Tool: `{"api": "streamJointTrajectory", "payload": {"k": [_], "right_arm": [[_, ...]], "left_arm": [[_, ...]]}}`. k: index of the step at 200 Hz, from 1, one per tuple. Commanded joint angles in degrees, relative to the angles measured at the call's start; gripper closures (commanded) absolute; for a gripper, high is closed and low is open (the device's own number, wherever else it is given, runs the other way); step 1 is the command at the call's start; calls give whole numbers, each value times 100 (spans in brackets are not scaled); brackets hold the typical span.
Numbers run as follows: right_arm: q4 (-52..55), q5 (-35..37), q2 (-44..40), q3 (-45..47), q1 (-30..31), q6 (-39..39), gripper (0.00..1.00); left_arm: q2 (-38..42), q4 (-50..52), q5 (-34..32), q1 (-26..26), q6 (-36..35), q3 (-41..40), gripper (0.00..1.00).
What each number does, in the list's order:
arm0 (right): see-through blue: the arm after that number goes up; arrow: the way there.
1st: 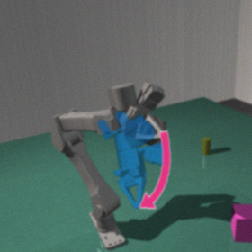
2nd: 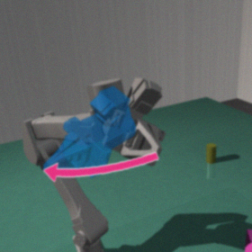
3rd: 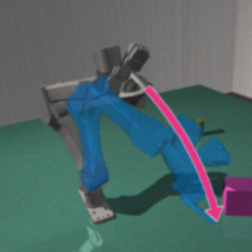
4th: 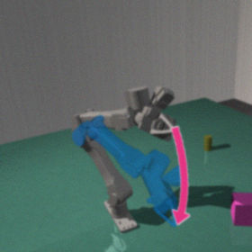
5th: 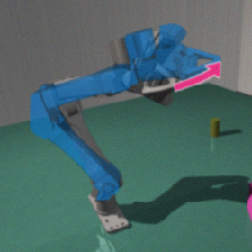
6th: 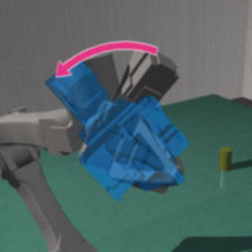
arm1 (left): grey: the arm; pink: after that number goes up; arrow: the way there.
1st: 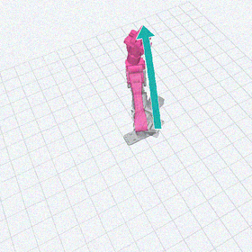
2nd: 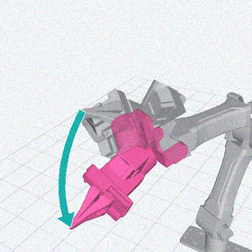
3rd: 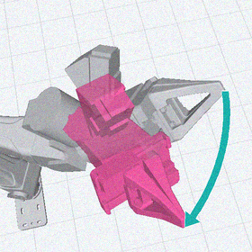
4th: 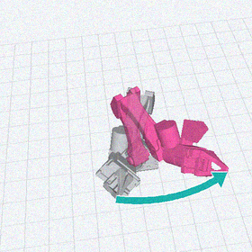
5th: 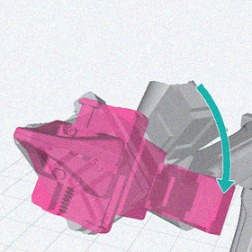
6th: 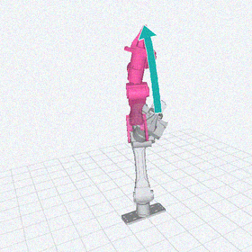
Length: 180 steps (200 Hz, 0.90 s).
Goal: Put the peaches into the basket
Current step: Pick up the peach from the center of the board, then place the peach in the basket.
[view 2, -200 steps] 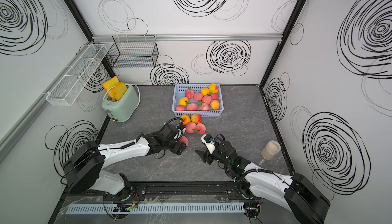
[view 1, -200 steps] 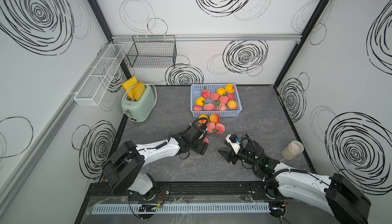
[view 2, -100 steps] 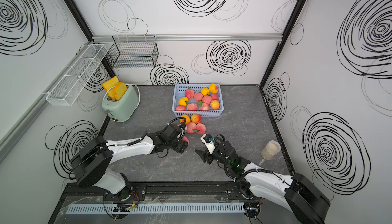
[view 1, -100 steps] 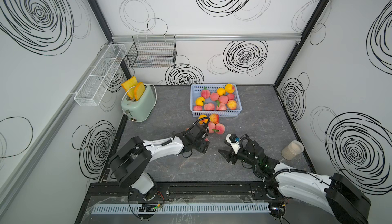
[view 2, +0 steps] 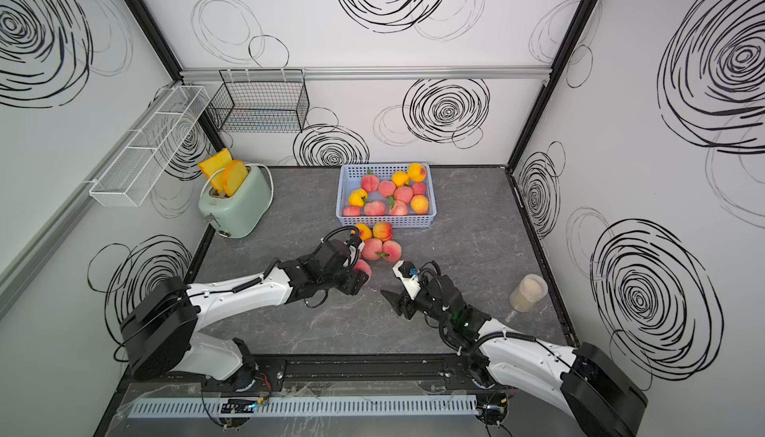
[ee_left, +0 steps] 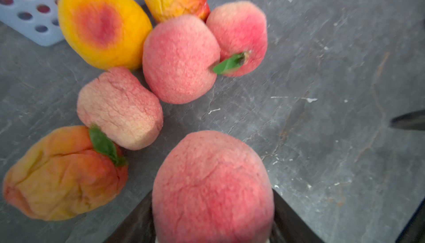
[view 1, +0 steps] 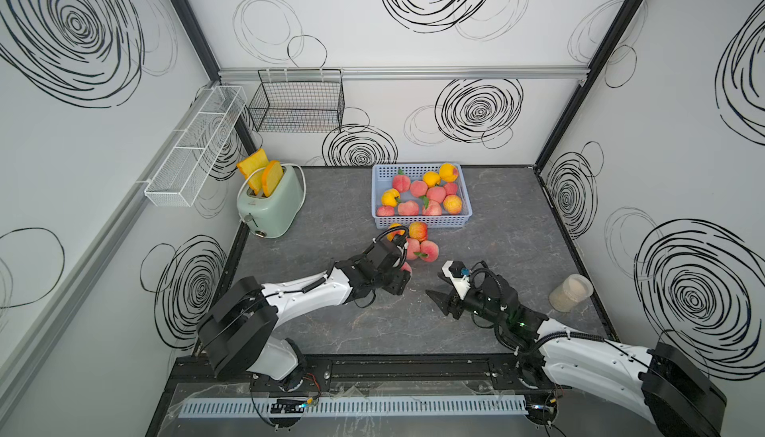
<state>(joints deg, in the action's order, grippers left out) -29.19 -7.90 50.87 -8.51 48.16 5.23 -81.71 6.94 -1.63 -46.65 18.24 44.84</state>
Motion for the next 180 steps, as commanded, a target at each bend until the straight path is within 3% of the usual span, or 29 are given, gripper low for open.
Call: {"api": "streamJointTrajectory", "payload": {"k": [1, 34, 93, 138, 180], "right_arm": [[-159, 12, -127, -1, 45, -110, 33], [-192, 50, -224, 40, 96, -107, 33], [-165, 345, -610, 147, 150, -93, 33], [-216, 388, -737, 214, 159, -35, 32], [-256, 367, -676, 219, 167, -10, 32]], "left_arm": [[302, 139, 31, 178, -77, 384, 34], [63, 223, 404, 762, -422, 1228, 34], [-1552, 34, 706, 1749, -806, 3090, 34], [-2882, -323, 463, 2289, -1072, 4247, 34], [-3744, -683, 38, 2451, -1438, 4913, 35]]}}
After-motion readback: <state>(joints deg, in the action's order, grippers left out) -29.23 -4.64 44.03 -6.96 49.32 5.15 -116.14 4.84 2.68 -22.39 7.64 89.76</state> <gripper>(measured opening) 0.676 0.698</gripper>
